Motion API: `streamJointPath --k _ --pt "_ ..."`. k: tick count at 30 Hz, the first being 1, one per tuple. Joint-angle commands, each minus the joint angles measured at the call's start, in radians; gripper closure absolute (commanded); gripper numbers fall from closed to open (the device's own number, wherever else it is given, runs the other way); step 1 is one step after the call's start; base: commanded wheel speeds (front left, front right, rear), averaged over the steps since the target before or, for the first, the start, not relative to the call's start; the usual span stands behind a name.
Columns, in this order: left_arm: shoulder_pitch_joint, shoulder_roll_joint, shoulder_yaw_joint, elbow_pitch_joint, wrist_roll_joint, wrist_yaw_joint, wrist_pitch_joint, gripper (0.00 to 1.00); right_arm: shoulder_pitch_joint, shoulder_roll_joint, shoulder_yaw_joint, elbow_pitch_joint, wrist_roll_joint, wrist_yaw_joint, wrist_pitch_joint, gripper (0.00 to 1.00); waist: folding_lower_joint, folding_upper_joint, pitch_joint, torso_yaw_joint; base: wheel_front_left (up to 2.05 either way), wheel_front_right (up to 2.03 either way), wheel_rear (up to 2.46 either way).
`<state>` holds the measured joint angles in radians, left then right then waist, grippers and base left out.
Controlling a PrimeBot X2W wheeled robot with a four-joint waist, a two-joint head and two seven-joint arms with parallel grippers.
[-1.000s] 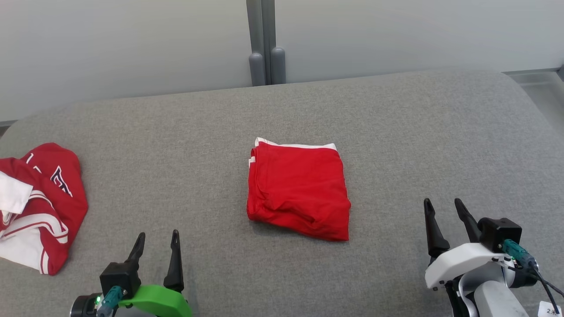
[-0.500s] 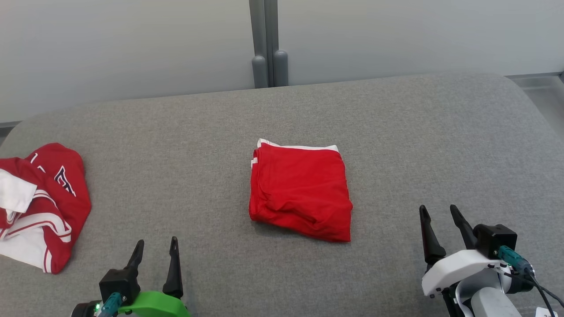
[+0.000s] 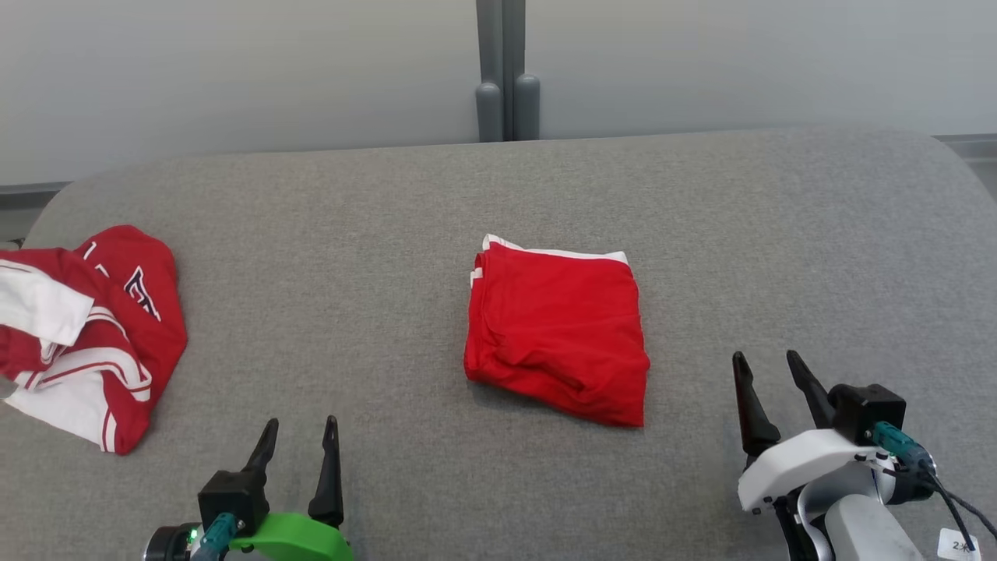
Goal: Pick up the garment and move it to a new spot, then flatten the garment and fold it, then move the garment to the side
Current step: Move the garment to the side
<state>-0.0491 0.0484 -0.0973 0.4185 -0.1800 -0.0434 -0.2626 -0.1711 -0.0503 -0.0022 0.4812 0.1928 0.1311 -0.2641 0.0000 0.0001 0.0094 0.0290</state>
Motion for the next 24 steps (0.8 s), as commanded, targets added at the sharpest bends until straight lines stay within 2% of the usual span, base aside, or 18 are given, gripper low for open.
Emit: streamJointPath --k 1,9,15,19,24 --pt "-0.021 0.005 -0.009 -0.001 0.002 -0.003 -0.003 0.0 -0.027 -0.001 0.003 0.002 0.011 -0.001 0.0 0.0 0.0 -0.0001 0.032 0.046 0.0 0.0 0.0" --pt "-0.059 0.004 -0.052 -0.006 -0.004 -0.006 -0.003 0.0 -0.149 -0.002 0.017 0.07 0.02 -0.001 0.0 0.0 0.0 -0.0001 0.122 0.146 0.0 0.0 0.0" --pt "-0.083 0.004 -0.079 -0.01 -0.006 -0.004 -0.003 0.0 -0.239 -0.003 -0.01 0.216 0.053 -0.001 0.0 0.0 0.0 -0.0001 0.173 0.227 0.0 0.0 0.0" --pt "-0.092 0.004 -0.083 -0.015 -0.017 0.002 -0.003 0.0 -0.269 -0.002 -0.019 0.306 0.09 -0.001 0.0 0.0 0.0 -0.0001 0.191 0.255 0.0 0.0 0.0" --pt "-0.101 0.004 -0.088 -0.021 -0.008 0.003 -0.003 0.0 -0.289 -0.002 0.061 0.408 0.184 -0.001 0.002 0.0 0.0 -0.0001 0.199 0.26 0.0 0.0 0.0"
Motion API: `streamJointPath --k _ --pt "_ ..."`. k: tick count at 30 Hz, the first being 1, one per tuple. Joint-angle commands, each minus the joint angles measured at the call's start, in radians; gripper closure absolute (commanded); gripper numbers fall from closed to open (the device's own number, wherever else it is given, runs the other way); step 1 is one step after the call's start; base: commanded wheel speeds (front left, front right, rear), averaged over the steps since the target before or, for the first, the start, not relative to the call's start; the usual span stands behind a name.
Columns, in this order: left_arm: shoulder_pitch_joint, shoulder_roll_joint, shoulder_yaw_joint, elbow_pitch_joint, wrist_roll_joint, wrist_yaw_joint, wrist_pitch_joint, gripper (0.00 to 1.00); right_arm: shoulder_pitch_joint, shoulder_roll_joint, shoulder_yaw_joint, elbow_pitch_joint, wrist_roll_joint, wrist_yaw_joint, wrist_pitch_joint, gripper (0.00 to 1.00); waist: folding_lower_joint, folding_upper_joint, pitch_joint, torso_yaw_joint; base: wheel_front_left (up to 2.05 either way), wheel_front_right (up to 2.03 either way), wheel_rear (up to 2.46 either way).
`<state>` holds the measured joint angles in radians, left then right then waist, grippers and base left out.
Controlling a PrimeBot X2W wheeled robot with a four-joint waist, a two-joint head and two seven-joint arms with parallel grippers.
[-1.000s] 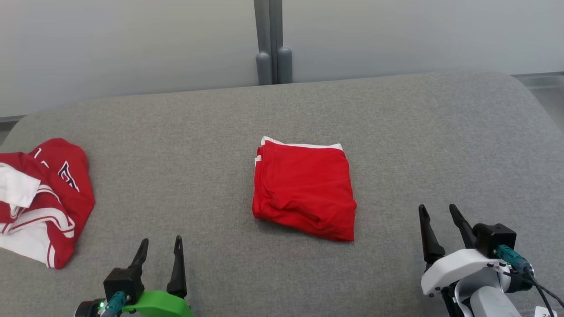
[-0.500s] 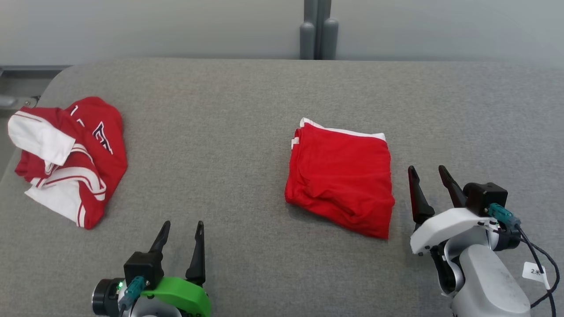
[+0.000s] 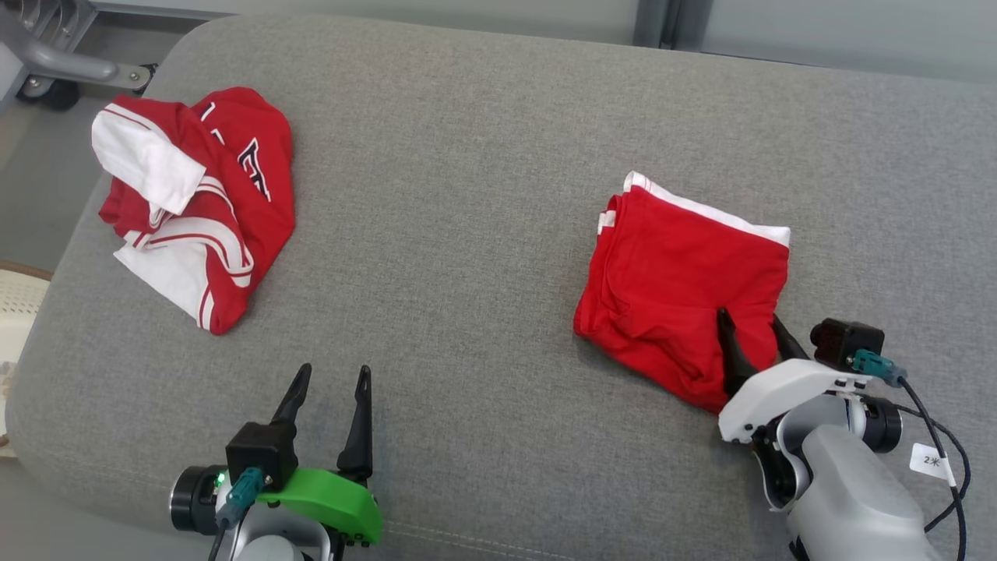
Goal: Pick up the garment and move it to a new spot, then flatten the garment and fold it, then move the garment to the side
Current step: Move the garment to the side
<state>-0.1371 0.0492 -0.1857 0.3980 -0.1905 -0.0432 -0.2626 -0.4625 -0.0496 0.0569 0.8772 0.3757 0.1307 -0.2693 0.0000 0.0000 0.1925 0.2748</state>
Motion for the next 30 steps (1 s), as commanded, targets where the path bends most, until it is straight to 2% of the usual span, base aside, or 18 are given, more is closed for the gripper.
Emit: streamJointPath --k 1,2,3,4,5,9,13,20,27,30 --pt "-0.014 0.003 -0.002 -0.002 0.003 0.004 -0.003 0.0 -0.001 -0.001 0.008 0.029 0.004 0.0 0.01 0.0 0.0 0.0 0.016 0.012 0.0 0.0 0.0" --pt "-0.018 0.003 -0.003 -0.004 0.006 0.004 -0.003 0.0 -0.002 0.001 0.013 0.042 0.009 0.0 0.01 0.0 0.0 0.0 0.016 0.008 0.0 0.0 0.0" --pt "-0.023 0.003 -0.006 -0.006 0.005 0.003 -0.003 0.0 -0.007 0.001 0.014 0.05 0.013 0.0 0.012 0.34 0.0 0.0 0.015 0.004 0.0 0.0 0.0" --pt "-0.026 0.003 -0.01 -0.009 0.008 0.0 -0.003 0.0 -0.013 0.0 0.009 0.041 0.001 0.0 0.012 0.81 0.0 0.0 0.014 -0.001 0.0 0.0 0.0" --pt "-0.027 0.003 -0.015 -0.011 0.009 -0.002 -0.003 0.0 -0.017 -0.001 0.0 0.029 -0.007 0.0 0.011 1.0 0.0 0.0 0.012 -0.007 0.0 0.0 0.0" --pt "-0.025 0.003 -0.025 -0.016 0.014 -0.006 -0.003 0.0 -0.023 -0.014 -0.027 -0.014 -0.047 -0.001 0.006 1.0 0.0 0.0 -0.006 -0.046 0.0 0.0 0.0" --pt "-0.017 0.003 -0.029 -0.016 0.021 -0.01 -0.003 0.0 -0.02 -0.017 -0.053 -0.036 -0.066 -0.001 0.005 1.0 0.0 0.0 -0.038 -0.115 0.0 0.0 0.0" --pt "-0.013 0.003 -0.04 -0.021 0.02 -0.018 -0.003 0.0 0.016 -0.013 -0.048 -0.053 -0.09 -0.001 0.005 1.0 0.0 0.0 -0.087 -0.312 0.0 0.0 0.0" --pt "-0.045 0.003 -0.055 -0.034 0.016 -0.018 -0.003 0.0 0.048 -0.021 -0.022 -0.062 -0.083 -0.001 0.005 1.0 0.0 0.0 -0.084 -0.522 0.0 0.0 0.0" --pt "-0.054 0.004 -0.057 -0.037 0.02 -0.018 -0.003 0.0 0.051 -0.022 -0.011 -0.067 -0.08 -0.001 0.005 1.0 0.0 0.0 -0.074 -0.568 0.0 0.0 0.0"
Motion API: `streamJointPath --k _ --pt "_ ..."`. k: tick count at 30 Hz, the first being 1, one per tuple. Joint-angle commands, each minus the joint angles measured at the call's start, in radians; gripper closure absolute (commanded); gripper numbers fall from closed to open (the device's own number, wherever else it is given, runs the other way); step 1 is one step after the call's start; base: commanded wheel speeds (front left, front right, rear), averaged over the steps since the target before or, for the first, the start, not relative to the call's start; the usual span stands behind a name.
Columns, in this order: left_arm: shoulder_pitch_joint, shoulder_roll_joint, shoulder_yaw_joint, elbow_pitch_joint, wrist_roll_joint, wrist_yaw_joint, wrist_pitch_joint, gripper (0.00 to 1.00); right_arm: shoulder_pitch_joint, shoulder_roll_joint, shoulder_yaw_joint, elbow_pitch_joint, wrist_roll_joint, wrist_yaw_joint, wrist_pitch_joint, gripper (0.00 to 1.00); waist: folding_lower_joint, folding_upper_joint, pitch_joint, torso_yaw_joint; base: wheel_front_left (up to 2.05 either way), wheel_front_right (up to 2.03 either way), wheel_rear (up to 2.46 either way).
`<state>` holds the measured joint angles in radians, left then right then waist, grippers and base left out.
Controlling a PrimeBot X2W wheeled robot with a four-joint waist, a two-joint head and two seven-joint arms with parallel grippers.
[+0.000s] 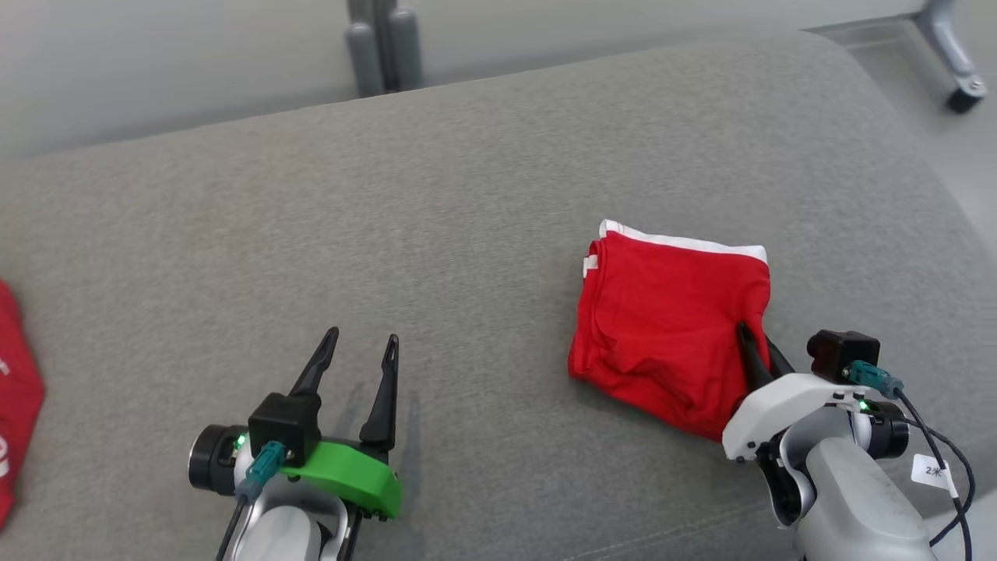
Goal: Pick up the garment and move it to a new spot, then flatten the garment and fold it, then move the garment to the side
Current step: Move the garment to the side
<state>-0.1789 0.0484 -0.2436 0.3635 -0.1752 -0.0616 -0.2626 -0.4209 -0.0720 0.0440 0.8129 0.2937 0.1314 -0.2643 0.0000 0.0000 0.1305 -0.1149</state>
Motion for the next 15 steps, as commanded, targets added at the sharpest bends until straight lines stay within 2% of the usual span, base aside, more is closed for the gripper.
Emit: streamJointPath --k 1,4,7,11,15 --pt "-0.019 0.004 -0.001 -0.004 0.007 -0.002 -0.003 0.0 0.009 0.001 0.006 -0.007 0.006 -0.002 0.0 1.0 0.0 0.0 -0.005 -0.198 0.0 0.0 0.0" --pt "-0.038 0.004 -0.01 -0.012 0.015 -0.01 -0.003 0.0 0.009 0.008 0.03 -0.022 0.017 -0.002 0.0 1.0 0.0 0.0 0.018 -0.263 0.0 0.0 0.0" --pt "-0.053 0.005 -0.025 -0.016 0.024 -0.016 -0.003 0.0 0.004 0.011 0.041 -0.034 0.027 -0.002 0.0 1.0 0.0 0.0 0.038 -0.283 0.0 0.0 0.0" --pt "-0.079 0.005 -0.038 -0.034 0.024 -0.025 -0.003 0.0 -0.023 0.015 0.071 -0.062 0.012 -0.001 0.0 1.0 0.0 0.0 0.076 -0.275 0.0 0.0 0.0" --pt "-0.113 0.005 -0.053 -0.056 0.042 -0.032 -0.003 0.0 -0.08 0.001 0.091 -0.084 -0.003 -0.001 0.0 1.0 0.0 0.0 0.126 -0.237 0.0 0.0 0.0"
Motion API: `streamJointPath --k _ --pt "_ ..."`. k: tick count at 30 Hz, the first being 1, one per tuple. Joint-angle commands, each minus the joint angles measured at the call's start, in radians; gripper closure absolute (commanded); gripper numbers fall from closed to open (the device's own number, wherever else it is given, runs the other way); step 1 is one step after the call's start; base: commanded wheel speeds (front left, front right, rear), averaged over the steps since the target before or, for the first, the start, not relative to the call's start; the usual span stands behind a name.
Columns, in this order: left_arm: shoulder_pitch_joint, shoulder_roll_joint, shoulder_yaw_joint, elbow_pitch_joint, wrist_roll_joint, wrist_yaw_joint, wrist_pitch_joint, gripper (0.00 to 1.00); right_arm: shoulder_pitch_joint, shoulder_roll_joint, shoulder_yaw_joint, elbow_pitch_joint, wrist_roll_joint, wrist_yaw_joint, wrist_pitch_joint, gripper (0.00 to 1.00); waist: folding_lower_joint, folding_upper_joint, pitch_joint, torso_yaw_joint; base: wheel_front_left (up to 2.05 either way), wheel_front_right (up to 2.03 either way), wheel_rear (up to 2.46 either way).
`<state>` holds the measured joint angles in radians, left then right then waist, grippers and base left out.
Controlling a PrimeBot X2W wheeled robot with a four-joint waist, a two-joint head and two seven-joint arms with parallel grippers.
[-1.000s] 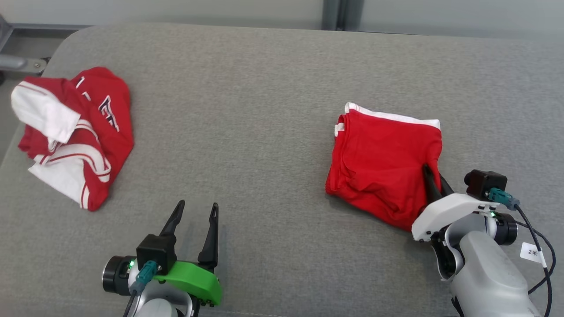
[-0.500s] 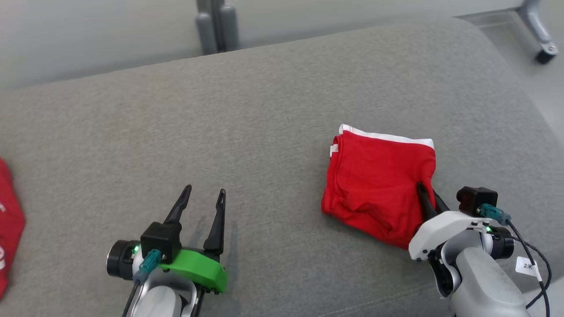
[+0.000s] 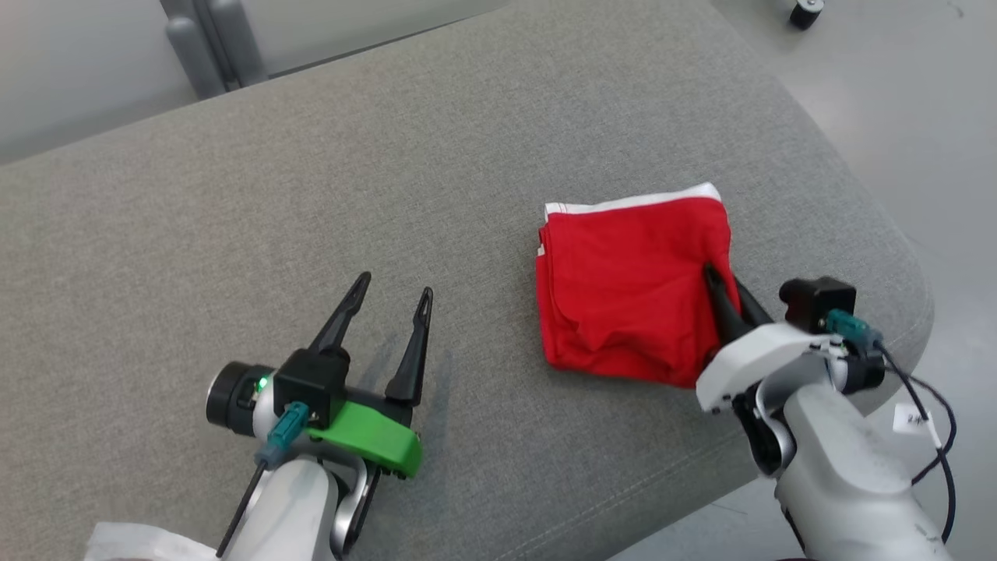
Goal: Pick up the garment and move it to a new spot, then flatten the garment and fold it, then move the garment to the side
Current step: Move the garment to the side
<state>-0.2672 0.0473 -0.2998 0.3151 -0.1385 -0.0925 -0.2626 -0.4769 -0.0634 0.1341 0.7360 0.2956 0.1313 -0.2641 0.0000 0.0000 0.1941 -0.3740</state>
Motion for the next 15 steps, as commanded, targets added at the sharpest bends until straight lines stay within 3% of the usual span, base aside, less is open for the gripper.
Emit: streamJointPath --k 1,7,15 --pt "-0.032 0.006 0.0 -0.012 0.013 -0.003 -0.003 0.0 -0.043 -0.014 0.005 -0.01 -0.011 -0.001 0.0 1.0 0.0 0.0 0.077 0.035 0.0 0.0 0.0" --pt "-0.088 0.006 -0.013 -0.041 0.053 -0.008 -0.003 0.0 -0.199 -0.092 0.004 0.012 -0.044 -0.001 0.0 1.0 0.0 0.0 0.176 0.118 0.0 0.0 0.0" --pt "-0.129 0.008 -0.022 -0.048 0.094 -0.014 -0.003 0.0 -0.383 -0.243 -0.053 0.16 -0.123 -0.002 0.0 1.0 0.0 0.0 0.285 0.219 0.0 0.0 0.0"
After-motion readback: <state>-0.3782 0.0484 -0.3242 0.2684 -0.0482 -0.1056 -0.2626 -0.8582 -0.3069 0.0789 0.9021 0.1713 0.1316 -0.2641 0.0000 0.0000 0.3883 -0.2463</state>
